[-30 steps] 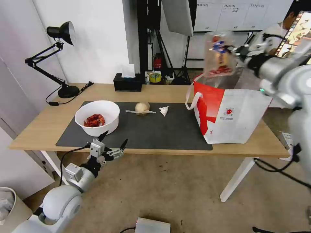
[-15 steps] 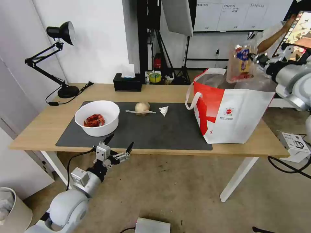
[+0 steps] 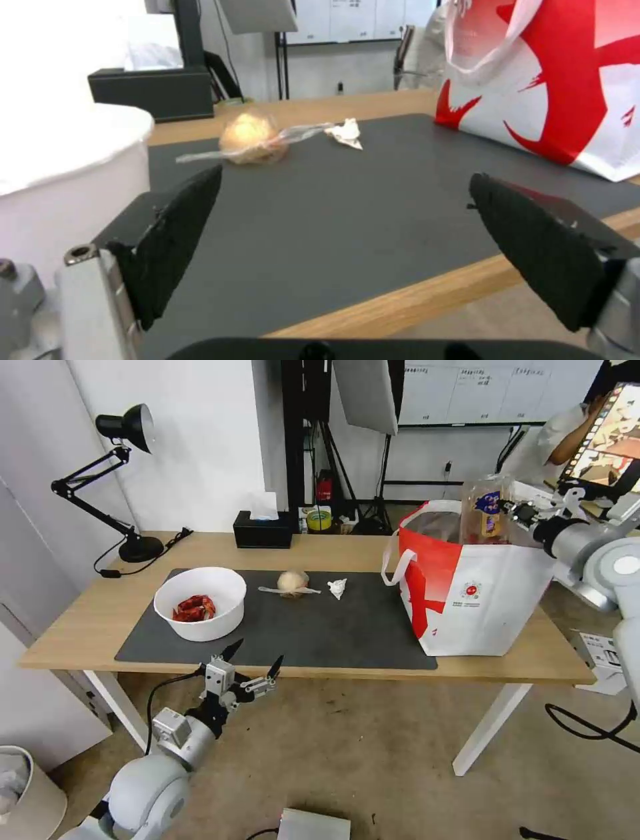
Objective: Pick up the trash from the table and place it into the takeout bag.
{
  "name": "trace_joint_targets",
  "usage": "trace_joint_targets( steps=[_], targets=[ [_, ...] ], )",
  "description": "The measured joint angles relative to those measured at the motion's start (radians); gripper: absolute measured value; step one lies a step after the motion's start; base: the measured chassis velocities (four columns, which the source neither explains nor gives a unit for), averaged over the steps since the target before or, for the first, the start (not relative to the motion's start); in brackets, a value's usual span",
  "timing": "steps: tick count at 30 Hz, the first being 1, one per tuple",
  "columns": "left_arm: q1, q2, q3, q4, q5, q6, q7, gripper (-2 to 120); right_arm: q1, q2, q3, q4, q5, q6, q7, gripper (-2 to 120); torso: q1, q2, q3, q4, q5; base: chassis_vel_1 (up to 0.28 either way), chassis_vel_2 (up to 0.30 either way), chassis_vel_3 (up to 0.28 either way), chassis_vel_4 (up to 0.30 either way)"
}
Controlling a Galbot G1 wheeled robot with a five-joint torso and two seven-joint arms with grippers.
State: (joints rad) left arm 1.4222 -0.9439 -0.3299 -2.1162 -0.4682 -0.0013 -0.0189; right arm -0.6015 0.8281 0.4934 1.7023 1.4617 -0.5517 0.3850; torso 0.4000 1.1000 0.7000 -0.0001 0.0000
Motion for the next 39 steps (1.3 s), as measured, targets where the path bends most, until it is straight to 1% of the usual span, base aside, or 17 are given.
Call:
trace_joint_targets(
  steps=[9, 11, 12, 15, 19, 21, 22, 24, 25, 27, 29, 32, 33, 36, 37, 38, 39],
  targets=[
    [-0.005, -0.004, 0.02, -0.001, 0.009, 0.002, -0.008, 100, -0.035, 0.008, 0.015, 0.027, 0.034, -0.004, 0.022, 0, 0.0, 0.0, 0.0, 0.0, 0.0, 0.0, 0.0, 0.0, 0.0],
    [-0.005, -0.004, 0.022, -0.002, 0.012, 0.004, -0.01, 100, -0.032, 0.009, 0.024, 0.031, 0.091, -0.015, 0.066, 0, 0.0, 0.0, 0.0, 0.0001, 0.0, 0.0, 0.0, 0.0, 0.0],
    [-0.005, -0.004, 0.022, -0.002, 0.012, 0.004, -0.01, 100, -0.032, 0.009, 0.024, 0.031, 0.091, -0.015, 0.066, 0, 0.0, 0.0, 0.0, 0.0001, 0.0, 0.0, 0.0, 0.0, 0.0],
    [-0.005, -0.003, 0.023, -0.002, 0.013, 0.006, -0.013, 100, -0.023, 0.011, 0.034, 0.032, 0.171, -0.033, 0.14, 0, 0.0, 0.0, 0.0, 0.0001, 0.0, 0.0, 0.0, 0.0, 0.0],
    [-0.007, -0.003, 0.026, -0.001, 0.014, 0.007, -0.015, 100, -0.021, 0.011, 0.041, 0.031, 0.215, -0.051, 0.179, 2, 0.0, 0.0, 0.0, 0.0001, 0.0, 0.0, 0.0, 0.0, 0.0],
    [-0.013, -0.002, 0.032, 0.002, 0.014, 0.008, -0.017, 100, -0.022, 0.01, 0.047, 0.029, 0.236, -0.063, 0.195, 13, 0.0, 0.0, 0.0, 0.0001, 0.0, 0.0, 0.0, 0.0, 0.0],
    [-0.013, -0.002, 0.032, 0.002, 0.014, 0.008, -0.017, 100, -0.022, 0.01, 0.047, 0.029, 0.236, -0.063, 0.195, 13, 0.0, 0.0, 0.0, 0.0001, 0.0, 0.0, 0.0, 0.0, 0.0],
    [-0.019, 0.0, 0.037, 0.003, 0.015, 0.017, -0.018, 100, -0.02, 0.01, 0.048, 0.029, 0.243, -0.072, 0.197, 23, 0.0, 0.0, 0.0, 0.0, 0.0, 0.0, 0.0, 0.0, 0.0],
    [-0.019, 0.0, 0.037, 0.003, 0.015, 0.017, -0.018, 100, -0.02, 0.01, 0.048, 0.029, 0.243, -0.072, 0.197, 23, 0.0, 0.0, 0.0, 0.0, 0.0, 0.0, 0.0, 0.0, 0.0],
    [-0.026, 0.001, 0.041, 0.003, 0.014, 0.025, -0.019, 100, -0.012, 0.01, 0.047, 0.028, 0.242, -0.075, 0.198, 33, 0.0, 0.0, 0.0, 0.0001, -0.0001, 0.0, 0.0, 0.0, 0.0],
    [-0.029, 0.002, 0.043, 0.005, 0.014, 0.026, -0.02, 100, -0.009, 0.01, 0.046, 0.027, 0.24, -0.075, 0.198, 36, 0.0, 0.0, 0.0, 0.0001, 0.0, 0.0, 0.0, 0.0, 0.0],
    [-0.038, 0.006, 0.045, 0.009, 0.012, 0.027, -0.022, 100, -0.003, 0.012, 0.042, 0.024, 0.223, -0.076, 0.194, 53, 0.0, 0.0, 0.0, 0.0001, 0.0, 0.0, 0.0, 0.0, 0.0],
    [-0.038, 0.006, 0.045, 0.009, 0.012, 0.027, -0.022, 100, -0.003, 0.012, 0.042, 0.024, 0.223, -0.076, 0.194, 53, 0.0, 0.0, 0.0, 0.0001, 0.0, 0.0, 0.0, 0.0, 0.0],
    [-0.042, 0.011, 0.045, 0.01, 0.007, 0.027, -0.023, 100, 0.0, 0.012, 0.043, 0.025, 0.216, -0.069, 0.145, 67, 0.0, 0.0, 0.0, 0.0, 0.0001, 0.0, 0.0, 0.0, 0.0],
    [-0.044, 0.013, 0.043, 0.01, 0.003, 0.027, -0.023, 100, 0.002, 0.011, 0.043, 0.029, 0.204, -0.049, 0.098, 71, 0.0, 0.0, 0.0, 0.0001, 0.0002, 0.0, 0.0, 0.0, 0.0],
    [-0.044, 0.013, 0.043, 0.01, 0.003, 0.027, -0.023, 100, 0.002, 0.011, 0.043, 0.029, 0.204, -0.049, 0.098, 71, 0.0, 0.0, 0.0, 0.0001, 0.0002, 0.0, 0.0, 0.0, 0.0],
    [-0.047, 0.015, 0.042, 0.012, -0.004, 0.024, -0.023, 100, 0.005, 0.008, 0.044, 0.034, 0.19, -0.031, 0.047, 77, 0.0, 0.0, 0.0, 0.0001, 0.0003, 0.0, 0.0, 0.0, 0.0]
  ],
)
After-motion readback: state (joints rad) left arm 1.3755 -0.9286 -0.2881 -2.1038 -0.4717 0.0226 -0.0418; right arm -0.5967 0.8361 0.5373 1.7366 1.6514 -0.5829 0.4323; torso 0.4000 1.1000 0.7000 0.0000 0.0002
